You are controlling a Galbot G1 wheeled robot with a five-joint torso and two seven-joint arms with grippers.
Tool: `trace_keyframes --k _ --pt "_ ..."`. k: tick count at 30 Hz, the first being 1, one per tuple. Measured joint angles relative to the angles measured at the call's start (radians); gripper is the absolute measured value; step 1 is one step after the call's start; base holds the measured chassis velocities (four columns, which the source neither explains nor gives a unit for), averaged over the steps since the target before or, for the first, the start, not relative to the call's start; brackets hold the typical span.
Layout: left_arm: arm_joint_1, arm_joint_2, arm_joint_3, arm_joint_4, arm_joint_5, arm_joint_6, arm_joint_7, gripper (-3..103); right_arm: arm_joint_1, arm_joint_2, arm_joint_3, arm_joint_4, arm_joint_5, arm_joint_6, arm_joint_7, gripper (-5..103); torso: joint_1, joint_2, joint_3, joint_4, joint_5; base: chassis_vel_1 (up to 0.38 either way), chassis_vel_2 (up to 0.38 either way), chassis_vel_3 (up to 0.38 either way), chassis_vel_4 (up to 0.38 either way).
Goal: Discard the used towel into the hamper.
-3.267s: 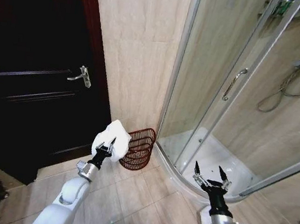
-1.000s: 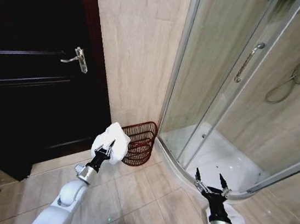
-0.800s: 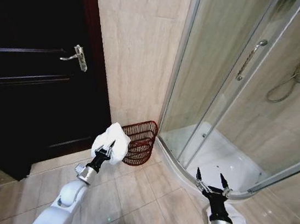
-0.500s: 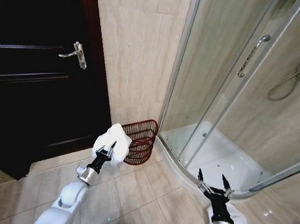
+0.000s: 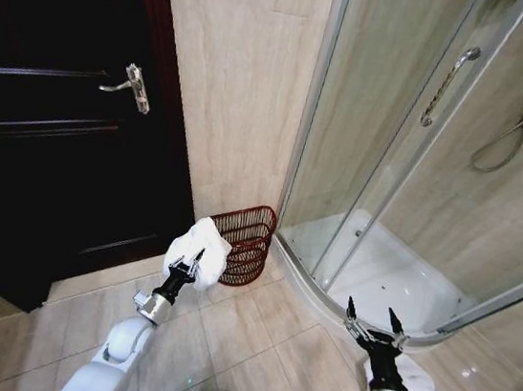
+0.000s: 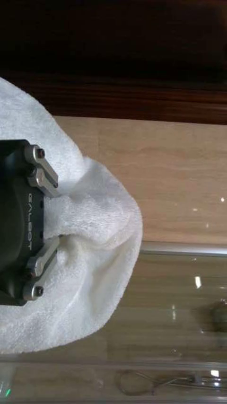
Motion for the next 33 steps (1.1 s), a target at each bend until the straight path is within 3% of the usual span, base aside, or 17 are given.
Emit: trace_keyframes --k 33 --pt "-0.032 0.016 0.027 0.002 -0.005 -0.003 0.025 11 0.013 0.031 -0.018 -0.025 -0.052 0.02 0.007 100 0.003 0.008 0.004 0.0 0.0 -0.063 0.061 0.059 -0.06"
